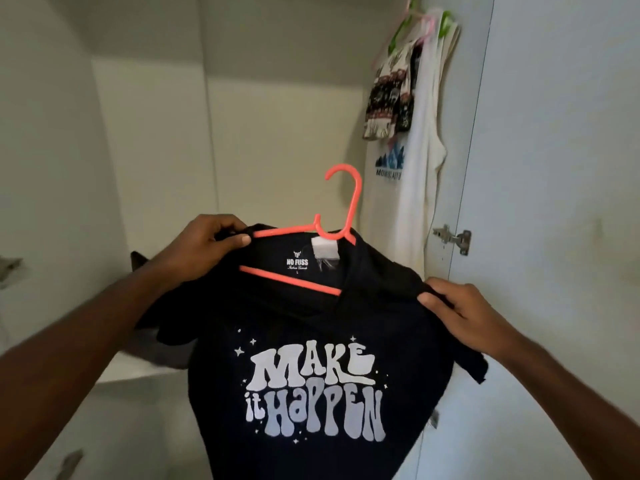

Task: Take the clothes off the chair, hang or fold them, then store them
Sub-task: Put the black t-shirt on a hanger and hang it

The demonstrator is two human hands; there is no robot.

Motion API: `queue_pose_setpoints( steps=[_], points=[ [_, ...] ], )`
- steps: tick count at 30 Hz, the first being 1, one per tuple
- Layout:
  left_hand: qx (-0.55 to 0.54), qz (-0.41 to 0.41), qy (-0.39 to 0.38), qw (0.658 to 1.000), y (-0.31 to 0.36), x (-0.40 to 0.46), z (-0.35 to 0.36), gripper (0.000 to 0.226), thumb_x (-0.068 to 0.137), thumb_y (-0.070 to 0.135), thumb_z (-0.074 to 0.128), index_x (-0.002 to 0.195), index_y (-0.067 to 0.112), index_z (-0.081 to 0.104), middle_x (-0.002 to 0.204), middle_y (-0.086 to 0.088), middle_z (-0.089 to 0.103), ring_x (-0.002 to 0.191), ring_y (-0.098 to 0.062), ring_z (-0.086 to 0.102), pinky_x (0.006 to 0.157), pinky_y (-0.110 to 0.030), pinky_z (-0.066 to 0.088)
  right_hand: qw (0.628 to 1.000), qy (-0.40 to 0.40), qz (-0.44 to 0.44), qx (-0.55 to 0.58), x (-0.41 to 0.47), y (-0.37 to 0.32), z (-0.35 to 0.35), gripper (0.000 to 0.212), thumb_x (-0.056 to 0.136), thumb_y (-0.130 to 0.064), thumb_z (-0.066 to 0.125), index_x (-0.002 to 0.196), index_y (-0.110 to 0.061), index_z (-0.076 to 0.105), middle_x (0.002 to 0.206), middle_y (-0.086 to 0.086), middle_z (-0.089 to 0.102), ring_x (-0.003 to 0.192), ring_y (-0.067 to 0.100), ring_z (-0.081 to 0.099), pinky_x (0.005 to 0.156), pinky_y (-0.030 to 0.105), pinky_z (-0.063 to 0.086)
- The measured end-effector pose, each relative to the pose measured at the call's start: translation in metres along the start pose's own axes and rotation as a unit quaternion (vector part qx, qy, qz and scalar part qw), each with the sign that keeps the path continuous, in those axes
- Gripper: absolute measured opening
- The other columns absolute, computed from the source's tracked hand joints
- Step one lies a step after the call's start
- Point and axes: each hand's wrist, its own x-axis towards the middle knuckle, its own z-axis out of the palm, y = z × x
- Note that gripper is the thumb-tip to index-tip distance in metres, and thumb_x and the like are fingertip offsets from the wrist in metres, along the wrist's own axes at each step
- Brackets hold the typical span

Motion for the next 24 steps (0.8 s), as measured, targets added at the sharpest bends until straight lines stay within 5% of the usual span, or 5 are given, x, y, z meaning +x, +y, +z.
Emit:
queue_pose_setpoints(
  steps=[4,9,15,21,24],
  points=[
    [-0.01,0.069,-0.006,0.998,-0.008,0.081,-0.012,0.022,0.098,0.012,0.065,0.087,0.03,0.07,0.082,0.008,0.07,0.078,-0.006,0.062,0.079,-0.031,0.048,0.998,0.065,0.008,-0.023,0.052,-0.019,-0.021,0.034,0.097,-0.055,0.055,0.075,-0.03,0.059,0.067,-0.007,0.06,0.063,0.01,0.059,0.059,0.02,0.043],
    [-0.012,0.122,0.008,0.992,0.0,0.166,-0.012,0.012,0.1,0.013,0.061,0.092,0.019,0.069,0.088,-0.005,0.069,0.082,-0.015,0.06,0.081,-0.036,0.048,0.995,0.051,0.046,-0.077,0.109,-0.033,-0.063,0.017,0.096,-0.043,0.059,0.104,-0.028,0.062,0.075,-0.021,0.069,0.071,0.0,0.067,0.065,0.009,0.047],
    [-0.039,0.121,0.041,0.991,-0.011,0.235,-0.028,0.013,0.101,0.013,0.059,0.092,0.016,0.068,0.083,-0.004,0.066,0.072,-0.007,0.059,0.067,-0.016,0.047,0.98,0.052,0.16,-0.111,0.14,0.017,-0.131,0.013,0.099,-0.024,0.064,0.091,-0.015,0.065,0.052,0.005,0.061,0.039,0.013,0.047,0.042,0.021,0.04],
    [-0.06,0.091,0.076,0.991,-0.025,0.281,-0.031,0.014,0.101,0.016,0.058,0.094,0.014,0.07,0.08,0.001,0.068,0.068,-0.002,0.062,0.067,-0.018,0.049,0.992,0.043,0.115,-0.018,0.175,0.041,-0.146,0.034,0.095,-0.041,0.057,0.095,-0.01,0.069,0.084,0.008,0.074,0.067,0.024,0.069,0.053,0.029,0.049],
    [-0.044,0.1,0.066,0.992,-0.019,0.302,-0.019,0.015,0.101,0.014,0.059,0.092,0.015,0.071,0.076,0.007,0.069,0.068,-0.002,0.062,0.067,-0.017,0.049,0.996,0.054,0.059,-0.028,0.209,0.05,-0.135,0.032,0.098,-0.034,0.058,0.083,-0.01,0.072,0.076,0.006,0.074,0.067,0.022,0.07,0.06,0.03,0.054]
  ],
)
